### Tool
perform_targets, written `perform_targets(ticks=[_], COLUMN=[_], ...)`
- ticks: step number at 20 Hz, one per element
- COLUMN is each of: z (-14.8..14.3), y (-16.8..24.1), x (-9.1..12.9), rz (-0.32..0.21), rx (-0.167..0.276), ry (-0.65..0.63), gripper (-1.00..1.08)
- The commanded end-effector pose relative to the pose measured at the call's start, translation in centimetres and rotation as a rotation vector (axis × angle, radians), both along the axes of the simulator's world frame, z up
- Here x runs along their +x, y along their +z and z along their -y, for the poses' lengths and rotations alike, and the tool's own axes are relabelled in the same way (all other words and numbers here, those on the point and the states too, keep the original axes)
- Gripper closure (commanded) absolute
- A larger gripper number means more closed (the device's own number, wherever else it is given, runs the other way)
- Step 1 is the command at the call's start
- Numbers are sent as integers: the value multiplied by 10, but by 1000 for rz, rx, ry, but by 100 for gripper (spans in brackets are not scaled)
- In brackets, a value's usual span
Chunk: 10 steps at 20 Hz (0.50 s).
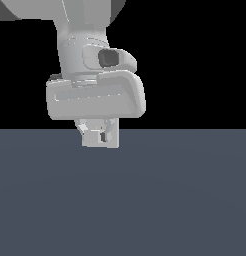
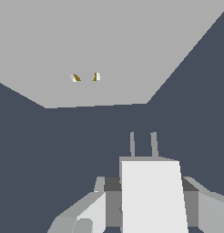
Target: Plug the charger into the wall socket.
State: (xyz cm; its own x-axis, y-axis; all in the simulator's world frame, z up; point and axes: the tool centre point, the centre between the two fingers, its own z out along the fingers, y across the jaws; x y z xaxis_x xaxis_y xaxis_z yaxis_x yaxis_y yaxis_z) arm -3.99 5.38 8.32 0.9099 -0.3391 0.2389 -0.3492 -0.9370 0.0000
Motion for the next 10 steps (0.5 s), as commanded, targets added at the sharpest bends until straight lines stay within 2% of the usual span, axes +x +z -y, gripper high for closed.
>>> perform_targets(ticks=[1, 6, 10], z=[-17, -34, -34], y=[10, 19, 19], x=[4, 8, 9], rz=[-1, -1, -1], rx=[-1, -1, 0], ry=[28, 57, 57], gripper=[108, 108, 108])
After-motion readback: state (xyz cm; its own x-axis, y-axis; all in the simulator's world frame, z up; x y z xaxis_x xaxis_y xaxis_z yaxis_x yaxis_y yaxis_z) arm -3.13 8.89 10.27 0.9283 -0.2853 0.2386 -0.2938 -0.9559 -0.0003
